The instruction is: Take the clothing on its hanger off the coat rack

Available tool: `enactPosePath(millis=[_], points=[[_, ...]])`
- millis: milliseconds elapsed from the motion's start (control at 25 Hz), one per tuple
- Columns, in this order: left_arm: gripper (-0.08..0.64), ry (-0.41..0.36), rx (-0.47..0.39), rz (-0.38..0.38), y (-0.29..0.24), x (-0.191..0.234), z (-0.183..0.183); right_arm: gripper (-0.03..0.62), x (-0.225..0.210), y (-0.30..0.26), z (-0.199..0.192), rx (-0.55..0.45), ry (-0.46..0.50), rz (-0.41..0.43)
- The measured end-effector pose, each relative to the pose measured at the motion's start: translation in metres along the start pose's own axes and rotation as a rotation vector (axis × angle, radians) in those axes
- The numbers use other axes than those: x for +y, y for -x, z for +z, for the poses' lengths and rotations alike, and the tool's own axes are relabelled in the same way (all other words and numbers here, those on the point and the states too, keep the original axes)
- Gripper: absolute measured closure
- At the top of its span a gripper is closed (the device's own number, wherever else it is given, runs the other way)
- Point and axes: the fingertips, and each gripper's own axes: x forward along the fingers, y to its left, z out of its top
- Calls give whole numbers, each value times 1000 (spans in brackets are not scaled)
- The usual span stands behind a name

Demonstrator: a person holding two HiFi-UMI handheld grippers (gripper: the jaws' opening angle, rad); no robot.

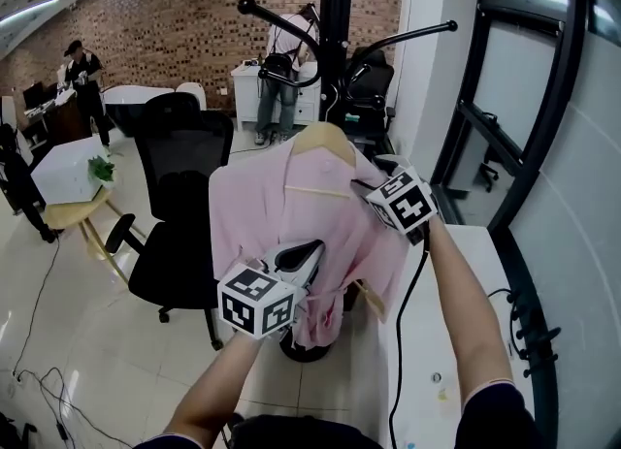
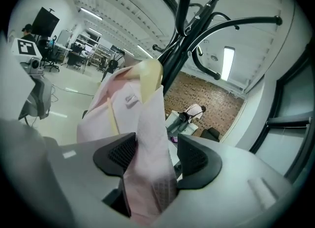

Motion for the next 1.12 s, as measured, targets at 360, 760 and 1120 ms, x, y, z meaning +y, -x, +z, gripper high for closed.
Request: enactPosePath(millis=[360, 760, 1120], points=[[551, 4, 2, 29, 5, 11, -3, 521, 8, -10, -4, 26, 121, -7], [551, -11, 9, 40, 12, 15, -1, 531, 7, 4, 1, -15, 112, -84], [551, -14, -1, 22, 19, 10, 1, 531, 0, 19, 13, 12, 137, -161]])
